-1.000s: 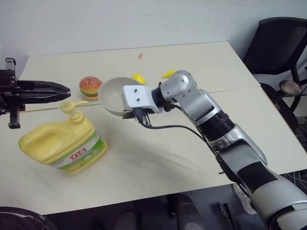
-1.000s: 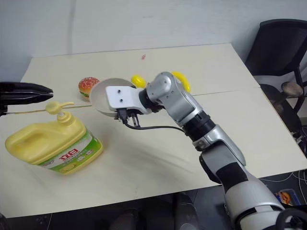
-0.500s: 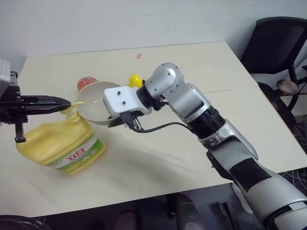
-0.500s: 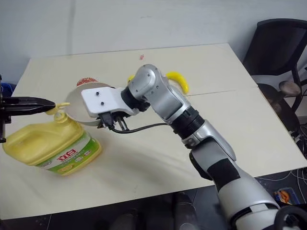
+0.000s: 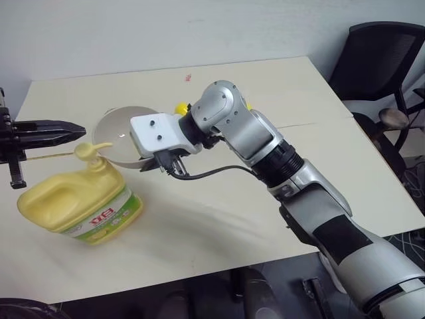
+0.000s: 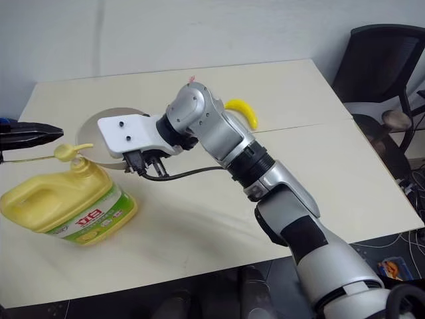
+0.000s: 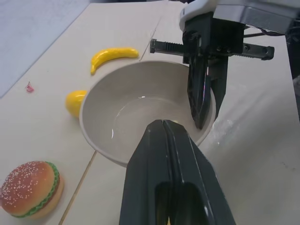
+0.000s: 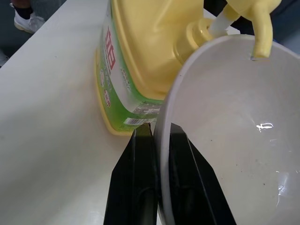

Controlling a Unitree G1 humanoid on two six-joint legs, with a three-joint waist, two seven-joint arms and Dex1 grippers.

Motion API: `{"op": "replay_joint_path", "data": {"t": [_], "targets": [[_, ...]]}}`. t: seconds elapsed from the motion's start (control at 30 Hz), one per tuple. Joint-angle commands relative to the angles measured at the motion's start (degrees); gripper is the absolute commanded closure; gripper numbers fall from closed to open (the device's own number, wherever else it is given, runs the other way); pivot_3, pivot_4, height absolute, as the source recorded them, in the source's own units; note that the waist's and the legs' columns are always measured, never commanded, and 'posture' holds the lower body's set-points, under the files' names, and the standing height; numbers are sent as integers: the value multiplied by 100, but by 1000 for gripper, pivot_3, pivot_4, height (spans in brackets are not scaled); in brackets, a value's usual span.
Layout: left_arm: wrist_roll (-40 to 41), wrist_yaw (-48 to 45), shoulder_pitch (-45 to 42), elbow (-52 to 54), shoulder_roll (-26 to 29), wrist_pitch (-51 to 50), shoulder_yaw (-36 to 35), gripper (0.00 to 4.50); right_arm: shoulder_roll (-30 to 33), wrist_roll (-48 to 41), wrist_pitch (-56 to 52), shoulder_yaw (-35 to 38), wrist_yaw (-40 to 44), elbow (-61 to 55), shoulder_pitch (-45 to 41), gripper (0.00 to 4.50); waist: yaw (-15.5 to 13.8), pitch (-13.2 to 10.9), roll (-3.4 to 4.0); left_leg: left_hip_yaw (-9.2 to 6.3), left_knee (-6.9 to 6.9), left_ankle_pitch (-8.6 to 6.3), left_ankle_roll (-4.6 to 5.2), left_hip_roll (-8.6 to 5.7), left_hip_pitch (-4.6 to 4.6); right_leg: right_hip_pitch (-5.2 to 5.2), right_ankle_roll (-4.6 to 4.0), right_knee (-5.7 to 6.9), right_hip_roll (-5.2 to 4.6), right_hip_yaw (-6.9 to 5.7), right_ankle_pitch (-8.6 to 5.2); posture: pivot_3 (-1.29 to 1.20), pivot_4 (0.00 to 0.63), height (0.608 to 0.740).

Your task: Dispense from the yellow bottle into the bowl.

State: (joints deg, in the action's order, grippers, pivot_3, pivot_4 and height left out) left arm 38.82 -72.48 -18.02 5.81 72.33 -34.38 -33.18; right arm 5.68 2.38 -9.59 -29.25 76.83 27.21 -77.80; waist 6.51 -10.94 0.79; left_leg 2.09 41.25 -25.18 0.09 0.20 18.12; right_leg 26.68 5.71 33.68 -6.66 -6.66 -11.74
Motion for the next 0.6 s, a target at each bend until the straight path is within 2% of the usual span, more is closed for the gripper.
{"op": "replay_joint_path", "data": {"t": [0.03,0.2,0.43,0.6], "targets": [[-63,-31,135,100,-16,93,-237,4490,-86,-5,167,124,-39,-56,-215,4500,-1,0,0,0,0,0,0,0,1,0,0,0,0,0,0,0,150,740],[-223,9,488,244,-175,210,-257,4490,-133,-21,170,134,-61,-32,-238,4500,0,0,0,-1,1,0,-1,2,1,0,-1,0,1,-1,0,0,150,740],[-414,55,696,238,-259,512,78,4490,-151,-20,205,114,15,-52,-243,4500,-9,0,1,-1,2,0,-4,4,-4,0,-2,7,-1,1,-1,0,150,740],[-834,-96,995,163,-197,1049,496,4490,-177,-39,224,120,42,-77,-273,4500,-14,2,5,1,1,1,-6,4,-12,-1,-5,12,-1,6,-3,0,150,740]]}}
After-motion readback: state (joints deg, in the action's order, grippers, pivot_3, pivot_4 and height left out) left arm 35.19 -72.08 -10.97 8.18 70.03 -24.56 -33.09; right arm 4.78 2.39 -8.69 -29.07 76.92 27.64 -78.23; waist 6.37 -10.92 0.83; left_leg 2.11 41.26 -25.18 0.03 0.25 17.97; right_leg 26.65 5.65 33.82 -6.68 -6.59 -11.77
